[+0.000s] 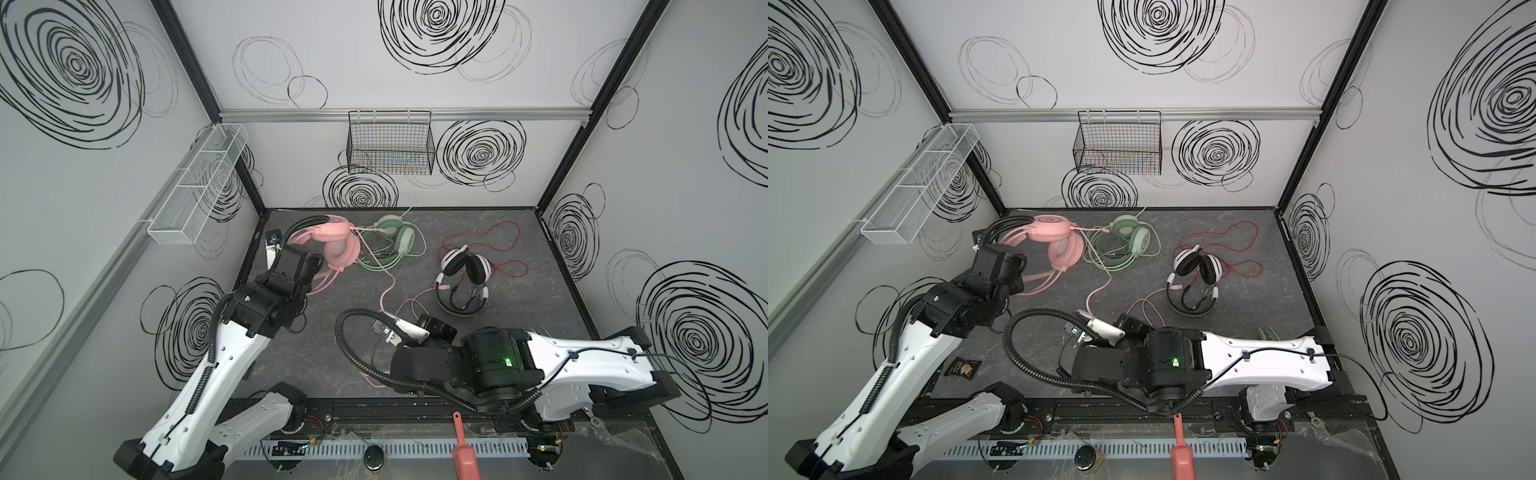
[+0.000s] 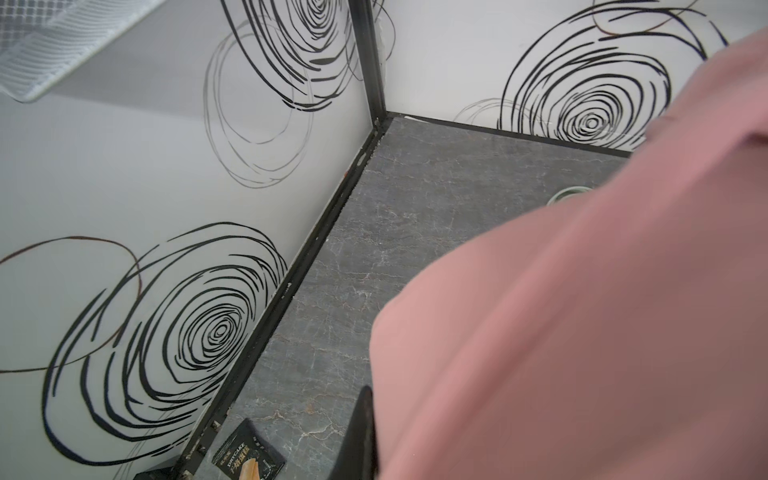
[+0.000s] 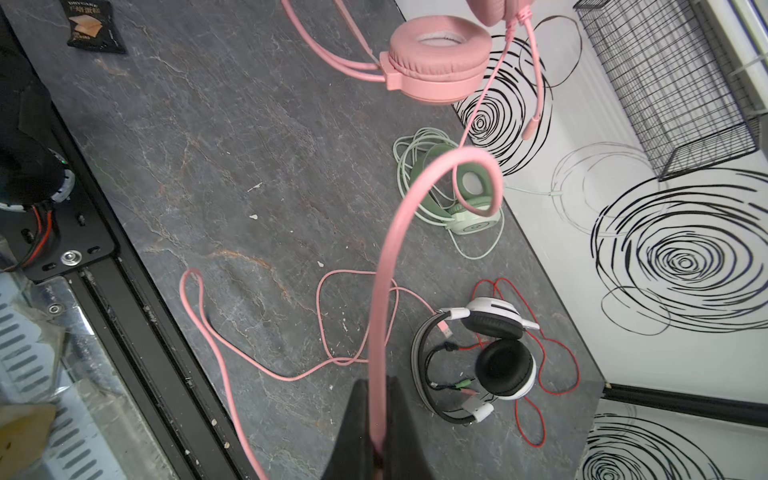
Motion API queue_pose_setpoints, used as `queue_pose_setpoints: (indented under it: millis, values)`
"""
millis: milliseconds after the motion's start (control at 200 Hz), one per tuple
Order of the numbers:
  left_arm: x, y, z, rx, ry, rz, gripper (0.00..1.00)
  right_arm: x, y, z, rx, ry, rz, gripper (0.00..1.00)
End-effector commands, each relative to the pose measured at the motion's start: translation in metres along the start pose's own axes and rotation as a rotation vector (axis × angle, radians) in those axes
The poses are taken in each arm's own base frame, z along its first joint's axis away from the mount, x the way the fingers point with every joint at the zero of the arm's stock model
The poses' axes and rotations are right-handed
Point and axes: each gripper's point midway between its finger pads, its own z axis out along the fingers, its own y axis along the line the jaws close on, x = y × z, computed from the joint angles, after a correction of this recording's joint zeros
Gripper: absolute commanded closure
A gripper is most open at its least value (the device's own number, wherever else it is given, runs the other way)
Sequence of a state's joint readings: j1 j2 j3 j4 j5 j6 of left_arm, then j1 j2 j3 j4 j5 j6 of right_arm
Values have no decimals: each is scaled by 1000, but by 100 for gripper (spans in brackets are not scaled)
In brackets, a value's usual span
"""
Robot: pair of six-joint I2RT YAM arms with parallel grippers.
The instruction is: Wrap the headphones
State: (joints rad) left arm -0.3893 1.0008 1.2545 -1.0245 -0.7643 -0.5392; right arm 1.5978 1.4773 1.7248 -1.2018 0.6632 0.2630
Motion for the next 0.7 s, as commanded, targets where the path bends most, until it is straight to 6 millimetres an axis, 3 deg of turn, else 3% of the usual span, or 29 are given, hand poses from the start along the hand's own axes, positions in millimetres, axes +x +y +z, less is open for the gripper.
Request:
queue_pose_setpoints:
  millis: [0, 195, 265, 350, 435, 610, 690]
  values:
    - [-48, 35, -22, -62, -172, -252, 100, 6, -32, -12, 66, -37, 18, 100]
    - [-65, 76, -46, -74, -242, -435, 100, 27, -101, -8, 91, -108, 367, 100]
    - [-71, 84, -53, -61, -263, -461, 100, 32, -115, -10, 63, -156, 447, 100]
    - [-78, 84, -62, -25, -270, -481, 100, 36, -121, -6, 14, -213, 498, 100]
    - [-85, 81, -69, 25, -270, -499, 100, 43, -124, 5, 19, -258, 522, 89]
    - [-91, 74, -83, 120, -266, -524, 100, 64, -158, 38, 239, -344, 566, 84]
    - [-91, 71, -86, 153, -256, -522, 100, 69, -176, 49, 345, -408, 589, 68]
